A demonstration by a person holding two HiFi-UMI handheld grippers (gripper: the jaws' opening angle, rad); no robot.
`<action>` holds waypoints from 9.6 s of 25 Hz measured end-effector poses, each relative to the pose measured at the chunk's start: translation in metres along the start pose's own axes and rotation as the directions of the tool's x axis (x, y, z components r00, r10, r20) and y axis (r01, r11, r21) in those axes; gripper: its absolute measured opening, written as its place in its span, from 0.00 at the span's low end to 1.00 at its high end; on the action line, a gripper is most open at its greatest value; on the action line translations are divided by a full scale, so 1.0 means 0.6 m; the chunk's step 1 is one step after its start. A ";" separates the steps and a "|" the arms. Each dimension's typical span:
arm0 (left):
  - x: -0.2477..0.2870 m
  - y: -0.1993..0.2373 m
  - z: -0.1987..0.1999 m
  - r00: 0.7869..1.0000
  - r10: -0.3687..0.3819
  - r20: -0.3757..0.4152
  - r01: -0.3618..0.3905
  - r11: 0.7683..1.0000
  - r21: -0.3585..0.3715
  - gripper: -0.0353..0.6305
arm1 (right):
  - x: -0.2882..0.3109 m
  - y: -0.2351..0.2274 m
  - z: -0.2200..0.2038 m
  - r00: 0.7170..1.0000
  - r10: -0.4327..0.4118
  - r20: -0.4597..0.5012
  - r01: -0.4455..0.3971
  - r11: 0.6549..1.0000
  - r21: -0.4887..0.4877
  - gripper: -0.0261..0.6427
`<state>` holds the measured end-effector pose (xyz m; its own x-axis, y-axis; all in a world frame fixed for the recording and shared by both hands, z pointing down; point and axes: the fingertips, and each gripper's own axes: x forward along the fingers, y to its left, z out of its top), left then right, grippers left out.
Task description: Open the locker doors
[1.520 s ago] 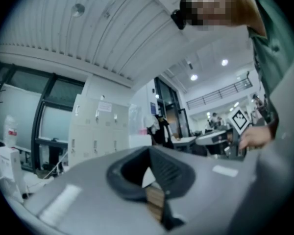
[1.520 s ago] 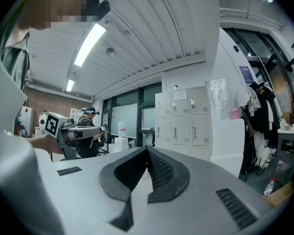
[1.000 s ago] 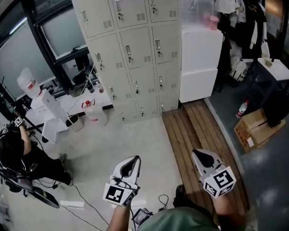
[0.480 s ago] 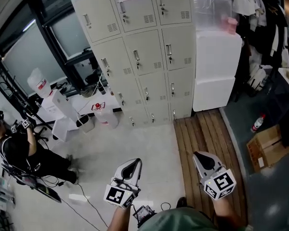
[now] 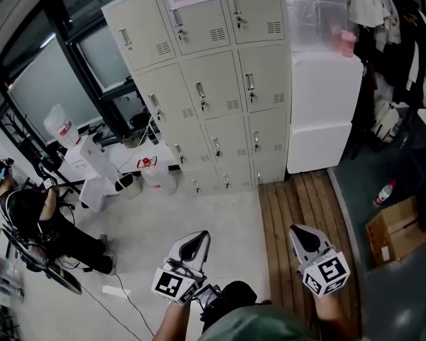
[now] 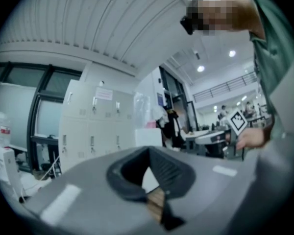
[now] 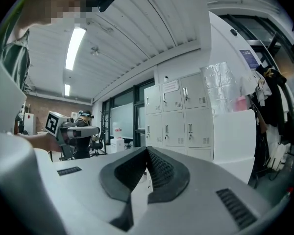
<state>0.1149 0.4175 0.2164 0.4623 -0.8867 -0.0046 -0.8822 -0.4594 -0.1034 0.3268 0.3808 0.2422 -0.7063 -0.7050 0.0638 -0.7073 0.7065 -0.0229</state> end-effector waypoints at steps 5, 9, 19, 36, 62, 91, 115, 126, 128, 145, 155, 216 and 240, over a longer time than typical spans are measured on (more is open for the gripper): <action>0.035 0.018 -0.018 0.999 0.003 -0.036 -0.003 1.000 -0.007 0.05 | 0.030 -0.027 -0.019 1.000 0.003 -0.024 -0.002 1.000 0.025 0.05; 0.071 0.052 -0.040 0.999 -0.011 -0.040 0.010 1.000 -0.023 0.05 | 0.073 -0.052 -0.032 0.999 -0.014 -0.040 0.015 0.999 0.030 0.05; 0.158 0.188 -0.069 0.997 -0.079 -0.022 0.077 0.995 -0.059 0.05 | 0.232 -0.081 -0.017 0.997 -0.059 -0.057 0.060 0.998 0.023 0.05; 0.334 0.382 -0.122 0.989 -0.150 0.010 0.150 0.982 -0.117 0.05 | 0.462 -0.167 -0.022 0.985 -0.142 -0.095 0.145 0.989 0.025 0.05; 0.665 0.579 -0.216 0.990 -0.141 0.000 0.140 0.985 -0.105 0.05 | 0.810 -0.407 -0.099 0.986 -0.125 -0.109 0.132 0.989 0.062 0.05; 0.960 0.646 -0.513 0.985 -0.148 -0.091 0.124 0.967 -0.223 0.05 | 1.094 -0.704 -0.489 0.951 -0.123 -0.283 0.161 0.981 0.113 0.05; 0.969 0.606 -0.649 0.975 -0.147 -0.164 0.099 0.958 -0.269 0.05 | 1.147 -0.715 -0.657 0.938 -0.082 -0.338 0.126 0.986 0.109 0.16; 0.964 0.562 -0.670 0.959 -0.217 -0.181 0.162 0.947 -0.276 0.05 | 0.967 -0.661 -0.681 0.843 -0.380 -0.380 0.438 0.896 0.076 0.38; 0.963 0.557 -0.670 0.957 -0.223 -0.183 0.169 0.947 -0.273 0.05 | 0.974 -0.665 -0.672 0.824 -0.430 -0.370 0.489 0.869 0.080 0.40; 0.928 0.537 -0.664 0.945 -0.235 -0.226 0.172 0.948 -0.267 0.05 | 0.796 -0.721 -0.660 0.662 -0.622 -0.418 0.712 0.696 0.092 0.19; 0.935 0.539 -0.629 0.945 -0.220 -0.241 0.162 0.958 -0.236 0.05 | 0.673 -0.819 -0.672 0.533 -0.699 -0.476 0.819 0.567 0.085 0.17; 0.666 0.871 -0.670 0.964 -0.062 -0.258 -0.018 0.954 -0.298 0.05 | 1.175 -0.297 -0.683 0.792 -0.310 -0.525 0.495 0.831 0.255 0.32; 0.720 0.715 -0.661 0.959 -0.070 -0.274 -0.011 0.959 -0.282 0.05 | 0.887 -0.460 -0.692 0.726 -0.378 -0.574 0.569 0.799 0.193 0.11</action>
<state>-0.0993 -0.1834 0.5647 0.4804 -0.8328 0.2751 -0.8766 -0.4458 0.1814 0.1579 -0.1638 0.6968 -0.2286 -0.7440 0.6279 -0.9729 0.1519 -0.1743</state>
